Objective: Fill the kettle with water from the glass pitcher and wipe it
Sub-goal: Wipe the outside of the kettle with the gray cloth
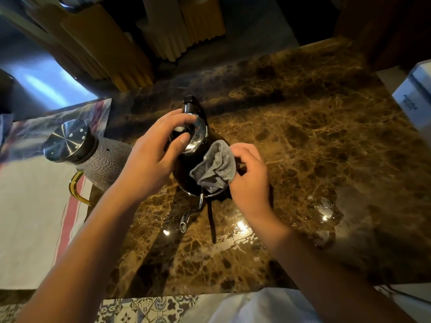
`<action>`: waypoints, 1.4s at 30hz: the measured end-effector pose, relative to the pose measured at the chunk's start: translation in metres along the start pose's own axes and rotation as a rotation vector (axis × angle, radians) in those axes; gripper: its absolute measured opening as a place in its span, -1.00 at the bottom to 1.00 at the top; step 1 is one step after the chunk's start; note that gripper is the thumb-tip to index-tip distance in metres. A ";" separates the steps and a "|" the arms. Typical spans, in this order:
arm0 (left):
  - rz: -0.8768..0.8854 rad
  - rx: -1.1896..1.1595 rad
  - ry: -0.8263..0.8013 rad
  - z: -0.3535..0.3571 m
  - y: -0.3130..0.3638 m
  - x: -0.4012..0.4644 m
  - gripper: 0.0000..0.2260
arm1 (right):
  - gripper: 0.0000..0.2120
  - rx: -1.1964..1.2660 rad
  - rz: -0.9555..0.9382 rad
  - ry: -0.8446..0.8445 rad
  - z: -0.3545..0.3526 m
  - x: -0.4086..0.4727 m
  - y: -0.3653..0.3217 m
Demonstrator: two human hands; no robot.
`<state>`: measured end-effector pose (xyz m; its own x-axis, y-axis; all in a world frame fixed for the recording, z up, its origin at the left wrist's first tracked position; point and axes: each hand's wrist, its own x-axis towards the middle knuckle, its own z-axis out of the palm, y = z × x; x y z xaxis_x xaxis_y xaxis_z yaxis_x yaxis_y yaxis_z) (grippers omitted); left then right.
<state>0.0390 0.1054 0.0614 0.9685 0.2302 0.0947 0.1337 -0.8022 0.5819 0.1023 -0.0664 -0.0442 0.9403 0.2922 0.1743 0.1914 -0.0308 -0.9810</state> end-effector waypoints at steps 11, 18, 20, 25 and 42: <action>0.011 -0.039 -0.003 -0.001 -0.002 0.002 -0.68 | -0.76 -0.362 -0.230 0.145 0.006 -0.004 0.007; 0.035 -0.026 0.001 -0.001 -0.005 0.002 -0.69 | -0.67 -0.211 -0.348 0.044 0.016 -0.016 0.001; 0.030 -0.019 0.000 -0.001 -0.007 0.002 -0.69 | -0.63 -0.246 -0.395 0.028 0.018 -0.022 0.012; 0.043 0.044 -0.025 -0.003 -0.008 0.004 -0.65 | -0.55 -0.405 -0.430 -0.057 0.009 -0.037 0.045; 0.030 0.105 -0.055 -0.007 -0.002 0.005 -0.56 | -0.70 -0.194 0.146 -0.103 -0.031 -0.002 0.022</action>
<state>0.0419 0.1116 0.0662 0.9820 0.1771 0.0650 0.1229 -0.8620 0.4918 0.1139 -0.0974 -0.0636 0.9303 0.3665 0.0127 0.1154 -0.2598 -0.9587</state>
